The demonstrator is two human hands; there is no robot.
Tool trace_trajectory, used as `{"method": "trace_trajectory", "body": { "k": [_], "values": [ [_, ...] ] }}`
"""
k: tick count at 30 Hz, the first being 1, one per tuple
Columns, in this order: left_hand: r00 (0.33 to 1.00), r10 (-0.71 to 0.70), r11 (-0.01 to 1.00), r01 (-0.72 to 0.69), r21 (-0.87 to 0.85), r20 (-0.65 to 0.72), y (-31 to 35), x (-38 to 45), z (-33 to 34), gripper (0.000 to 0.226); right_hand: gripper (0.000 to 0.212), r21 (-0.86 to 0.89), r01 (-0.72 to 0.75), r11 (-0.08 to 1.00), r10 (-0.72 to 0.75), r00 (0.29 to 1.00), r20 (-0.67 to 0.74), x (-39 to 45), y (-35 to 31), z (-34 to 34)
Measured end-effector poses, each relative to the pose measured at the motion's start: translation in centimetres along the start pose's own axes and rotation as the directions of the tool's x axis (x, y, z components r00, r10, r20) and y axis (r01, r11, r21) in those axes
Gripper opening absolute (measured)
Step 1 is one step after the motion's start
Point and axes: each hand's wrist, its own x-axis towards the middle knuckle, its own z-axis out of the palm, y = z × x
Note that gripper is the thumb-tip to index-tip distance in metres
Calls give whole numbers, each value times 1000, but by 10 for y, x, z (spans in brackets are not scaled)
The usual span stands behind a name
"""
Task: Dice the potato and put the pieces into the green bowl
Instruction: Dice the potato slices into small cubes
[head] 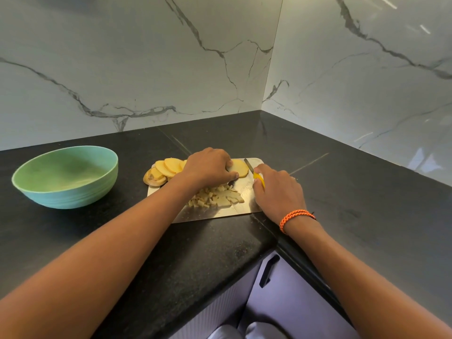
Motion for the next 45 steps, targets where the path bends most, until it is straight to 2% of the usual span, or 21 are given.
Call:
{"method": "trace_trajectory", "body": {
  "k": [10, 17, 27, 31, 35, 45],
  "values": [
    [999, 16, 1000, -16, -13, -28, -2, 1, 2, 54, 37, 37, -9, 999, 8, 1000, 9, 2, -1, 3],
    [999, 20, 999, -21, -36, -44, -2, 2, 3, 54, 36, 88, -18, 996, 23, 998, -61, 3, 1, 1],
    [998, 22, 1000, -21, 21, -58, -2, 3, 6, 52, 34, 40, -3, 999, 2, 1000, 23, 8, 2, 5],
    [997, 5, 997, 0, 71, -77, 3, 2, 9, 62, 32, 21, 10, 1000, -11, 999, 35, 6, -2, -1],
    [996, -22, 995, 31, 100, -90, 7, 0, 10, 63, 30, -15, 23, 1000, -22, 998, 58, 3, -7, -5],
    [995, -54, 998, 57, 40, -79, 9, -5, 9, 57, 33, -17, 8, 1000, -7, 998, 63, -36, -3, -16]
  ]
}}
